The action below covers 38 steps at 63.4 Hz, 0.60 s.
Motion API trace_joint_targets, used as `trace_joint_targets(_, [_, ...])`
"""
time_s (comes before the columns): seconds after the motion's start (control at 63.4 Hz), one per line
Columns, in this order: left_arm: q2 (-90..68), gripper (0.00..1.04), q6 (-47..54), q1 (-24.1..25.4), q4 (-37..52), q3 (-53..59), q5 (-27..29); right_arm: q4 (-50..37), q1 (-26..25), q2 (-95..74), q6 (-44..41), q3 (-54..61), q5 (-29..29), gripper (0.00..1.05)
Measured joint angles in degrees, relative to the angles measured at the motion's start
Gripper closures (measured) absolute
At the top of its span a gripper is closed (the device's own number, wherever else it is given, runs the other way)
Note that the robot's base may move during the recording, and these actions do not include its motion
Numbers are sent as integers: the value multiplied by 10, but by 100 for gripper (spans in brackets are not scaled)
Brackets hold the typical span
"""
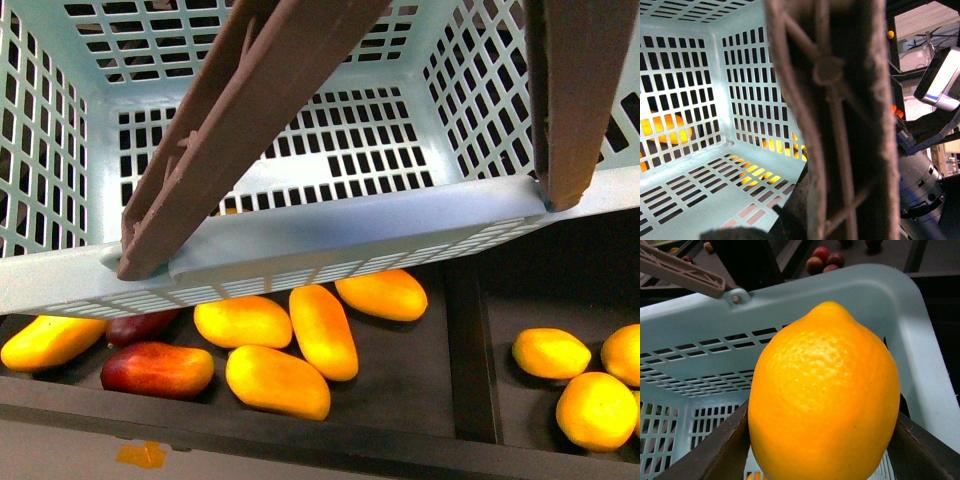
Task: Pick lemon and mango into basket
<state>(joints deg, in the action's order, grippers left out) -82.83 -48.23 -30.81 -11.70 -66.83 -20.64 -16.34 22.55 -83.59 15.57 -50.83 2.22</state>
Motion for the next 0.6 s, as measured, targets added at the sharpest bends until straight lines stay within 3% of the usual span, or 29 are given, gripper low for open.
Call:
trace_joint_targets(0.142, [0,100,0,0,0,0,-1,0,-2,9,-1,7,29,8])
trace_joint_targets(0.268, [0,100,-2,0,-1,1,-2,10,-20,43,-4,26,87,9])
trace_joint_targets(0.378, [0,100,-1,0,-1,1,5,10,-29,57,-6,28,99,9])
trace_joint_targets(0.457, [0,100,1,0,-1,1,7,-99,-31,64,-59,70,149,19])
trace_joint_targets(0.536, [0,100,-1,0,-1,1,-2,-212,-49,92,-110,151,144,35])
trace_joint_targets(0.599, [0,100,-4,0,-1,1,-4,-236,-62,114,-125,188,134,43])
